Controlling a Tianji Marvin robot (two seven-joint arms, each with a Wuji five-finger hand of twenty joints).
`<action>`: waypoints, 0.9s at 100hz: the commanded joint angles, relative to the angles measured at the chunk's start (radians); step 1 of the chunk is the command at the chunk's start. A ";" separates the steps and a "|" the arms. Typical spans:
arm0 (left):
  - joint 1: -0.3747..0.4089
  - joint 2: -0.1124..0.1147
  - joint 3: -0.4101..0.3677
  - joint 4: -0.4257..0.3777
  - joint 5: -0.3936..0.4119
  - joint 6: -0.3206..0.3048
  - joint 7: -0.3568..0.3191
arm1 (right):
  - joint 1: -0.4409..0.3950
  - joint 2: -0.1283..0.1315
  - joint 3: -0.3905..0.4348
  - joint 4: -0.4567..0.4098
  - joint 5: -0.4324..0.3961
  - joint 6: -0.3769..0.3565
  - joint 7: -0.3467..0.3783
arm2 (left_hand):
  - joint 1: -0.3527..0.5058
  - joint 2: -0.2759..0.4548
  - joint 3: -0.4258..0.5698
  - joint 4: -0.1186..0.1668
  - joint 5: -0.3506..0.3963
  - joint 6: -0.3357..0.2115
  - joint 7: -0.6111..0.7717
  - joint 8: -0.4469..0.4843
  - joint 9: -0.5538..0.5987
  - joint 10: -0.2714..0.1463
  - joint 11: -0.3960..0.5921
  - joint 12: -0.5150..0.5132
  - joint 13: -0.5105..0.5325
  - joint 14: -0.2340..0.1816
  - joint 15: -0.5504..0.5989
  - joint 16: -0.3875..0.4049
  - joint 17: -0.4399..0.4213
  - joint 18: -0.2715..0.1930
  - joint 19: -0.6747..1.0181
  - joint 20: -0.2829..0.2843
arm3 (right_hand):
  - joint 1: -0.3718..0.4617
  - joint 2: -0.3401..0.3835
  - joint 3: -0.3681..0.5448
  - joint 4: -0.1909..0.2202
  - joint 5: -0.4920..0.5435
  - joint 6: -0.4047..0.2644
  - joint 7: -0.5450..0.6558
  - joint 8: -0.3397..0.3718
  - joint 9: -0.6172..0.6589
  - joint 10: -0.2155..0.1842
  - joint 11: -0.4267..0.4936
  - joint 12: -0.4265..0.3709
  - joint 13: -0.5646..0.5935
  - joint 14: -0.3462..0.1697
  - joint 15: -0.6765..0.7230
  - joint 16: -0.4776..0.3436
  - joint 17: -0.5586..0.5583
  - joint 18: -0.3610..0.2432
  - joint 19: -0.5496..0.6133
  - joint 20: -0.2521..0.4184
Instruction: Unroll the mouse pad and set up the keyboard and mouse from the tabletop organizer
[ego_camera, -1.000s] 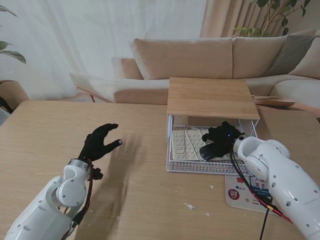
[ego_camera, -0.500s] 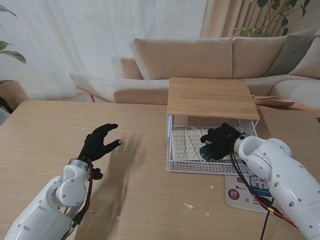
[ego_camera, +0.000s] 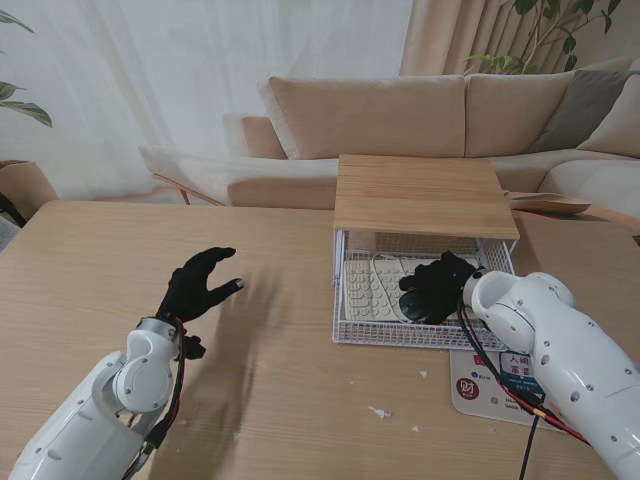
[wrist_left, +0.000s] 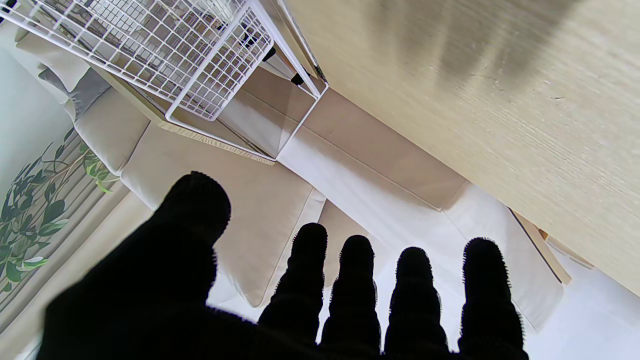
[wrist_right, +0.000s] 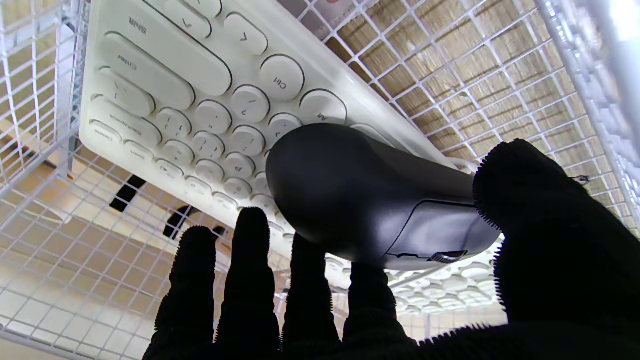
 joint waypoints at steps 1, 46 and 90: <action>0.000 -0.004 0.002 -0.001 0.001 0.003 -0.011 | 0.003 -0.005 -0.009 0.015 -0.011 -0.005 -0.011 | 0.024 0.010 -0.006 0.045 0.007 0.005 -0.020 -0.007 -0.024 0.019 -0.018 -0.012 -0.035 -0.013 -0.016 0.015 -0.009 0.009 -0.038 -0.018 | 0.003 -0.024 -0.014 0.029 -0.021 0.013 -0.014 0.019 -0.027 -0.004 -0.021 -0.008 -0.025 -0.016 -0.004 -0.007 -0.007 0.007 -0.018 0.013; 0.000 -0.003 0.003 0.000 0.002 -0.002 -0.011 | 0.036 -0.001 -0.061 0.065 -0.020 -0.014 -0.059 | 0.022 0.005 -0.003 0.044 0.007 0.003 -0.019 -0.007 -0.024 0.019 -0.018 -0.012 -0.034 -0.012 -0.015 0.016 -0.008 0.009 -0.041 -0.019 | 0.048 -0.098 0.190 0.036 0.056 0.023 0.010 0.070 -0.020 -0.022 0.153 0.069 0.048 -0.032 0.041 0.016 0.036 0.004 0.010 0.024; -0.001 -0.004 0.004 0.001 0.002 0.001 -0.009 | 0.052 -0.006 -0.094 0.123 -0.019 -0.002 -0.199 | 0.022 0.007 -0.001 0.044 0.009 0.004 -0.019 -0.007 -0.024 0.019 -0.018 -0.012 -0.034 -0.012 -0.015 0.016 -0.008 0.009 -0.042 -0.018 | 0.217 -0.099 0.322 0.055 0.171 0.017 0.325 0.080 0.213 -0.032 0.279 0.217 0.222 -0.049 0.198 0.095 0.124 0.019 0.133 -0.014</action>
